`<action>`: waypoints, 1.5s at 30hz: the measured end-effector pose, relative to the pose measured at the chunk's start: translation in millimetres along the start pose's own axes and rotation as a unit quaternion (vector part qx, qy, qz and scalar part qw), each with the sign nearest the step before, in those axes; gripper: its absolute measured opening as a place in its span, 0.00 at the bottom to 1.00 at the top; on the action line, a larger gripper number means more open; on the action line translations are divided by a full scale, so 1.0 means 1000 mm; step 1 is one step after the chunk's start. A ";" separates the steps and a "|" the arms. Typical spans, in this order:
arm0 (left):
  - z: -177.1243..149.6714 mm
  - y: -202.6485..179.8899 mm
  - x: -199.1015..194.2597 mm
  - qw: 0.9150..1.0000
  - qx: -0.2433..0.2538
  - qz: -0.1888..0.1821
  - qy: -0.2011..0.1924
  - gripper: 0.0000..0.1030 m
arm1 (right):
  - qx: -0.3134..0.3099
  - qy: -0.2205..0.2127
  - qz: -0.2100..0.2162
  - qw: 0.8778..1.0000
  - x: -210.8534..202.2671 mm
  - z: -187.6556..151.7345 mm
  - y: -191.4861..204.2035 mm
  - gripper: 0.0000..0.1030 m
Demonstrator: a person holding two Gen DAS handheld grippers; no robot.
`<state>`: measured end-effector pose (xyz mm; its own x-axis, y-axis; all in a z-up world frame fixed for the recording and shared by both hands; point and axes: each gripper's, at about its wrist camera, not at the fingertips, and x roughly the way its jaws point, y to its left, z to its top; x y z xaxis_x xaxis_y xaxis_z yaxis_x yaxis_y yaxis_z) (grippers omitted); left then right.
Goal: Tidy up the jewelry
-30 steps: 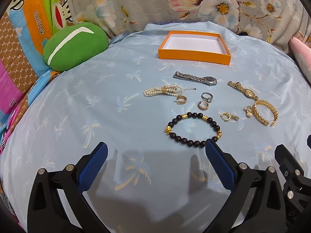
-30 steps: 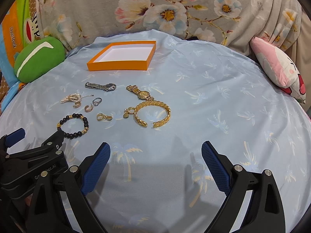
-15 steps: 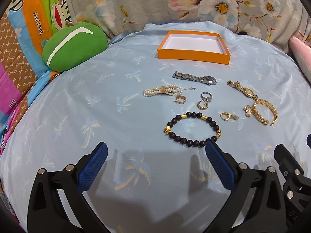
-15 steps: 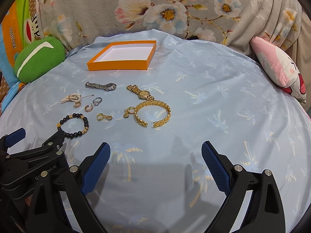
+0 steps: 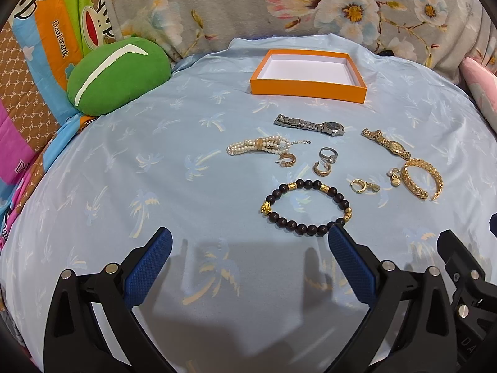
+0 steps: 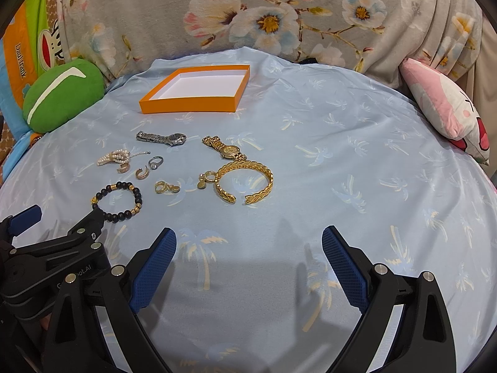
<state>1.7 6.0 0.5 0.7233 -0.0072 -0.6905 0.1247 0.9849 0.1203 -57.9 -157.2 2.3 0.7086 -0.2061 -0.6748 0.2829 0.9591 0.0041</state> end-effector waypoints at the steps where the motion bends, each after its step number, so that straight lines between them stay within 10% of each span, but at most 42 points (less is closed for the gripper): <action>1: 0.000 -0.001 0.000 1.000 0.000 0.000 0.000 0.95 | 0.000 0.000 0.000 1.000 0.000 0.000 0.000 0.91; 45: 0.003 -0.001 -0.003 1.000 -0.016 -0.012 -0.010 0.95 | 0.006 0.015 0.020 1.000 0.009 -0.001 -0.002 0.91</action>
<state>1.8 4.0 4.6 0.7336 -0.0348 -0.6787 0.1213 0.9894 0.0803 -53.1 -161.0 -4.5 0.6990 -0.1619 -0.6965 0.2636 0.9638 0.0405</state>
